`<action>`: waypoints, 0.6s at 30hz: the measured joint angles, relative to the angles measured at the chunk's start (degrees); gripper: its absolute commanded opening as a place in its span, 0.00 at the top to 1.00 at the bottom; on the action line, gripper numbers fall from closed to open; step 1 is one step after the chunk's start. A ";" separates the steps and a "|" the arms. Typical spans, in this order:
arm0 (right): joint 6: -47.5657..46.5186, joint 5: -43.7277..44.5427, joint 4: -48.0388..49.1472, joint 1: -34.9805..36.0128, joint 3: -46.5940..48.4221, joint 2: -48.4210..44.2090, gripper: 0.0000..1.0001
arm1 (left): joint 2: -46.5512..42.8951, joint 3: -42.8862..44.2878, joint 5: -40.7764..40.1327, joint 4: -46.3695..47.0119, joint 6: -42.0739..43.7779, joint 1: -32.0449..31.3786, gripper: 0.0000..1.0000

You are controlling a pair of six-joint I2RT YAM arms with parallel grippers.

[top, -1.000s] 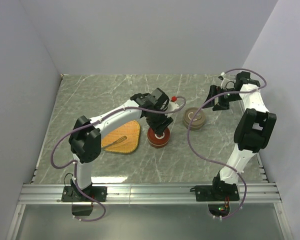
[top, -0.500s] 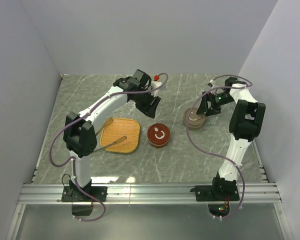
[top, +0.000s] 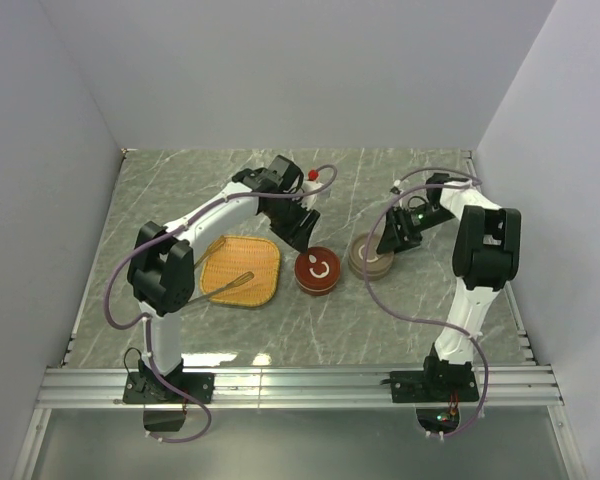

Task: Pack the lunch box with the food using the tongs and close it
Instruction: Move the lunch box

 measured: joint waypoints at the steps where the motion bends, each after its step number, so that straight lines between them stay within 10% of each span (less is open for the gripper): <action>1: -0.31 -0.15 0.00 0.57 -0.83 -0.48 0.38 | 0.00 -0.48 0.31 0.35 -0.02 0.00 0.44; 18: 0.81 -0.48 1.44 6.12 -6.49 -4.74 0.34 | 0.00 -1.99 5.53 3.30 -1.38 -0.02 0.42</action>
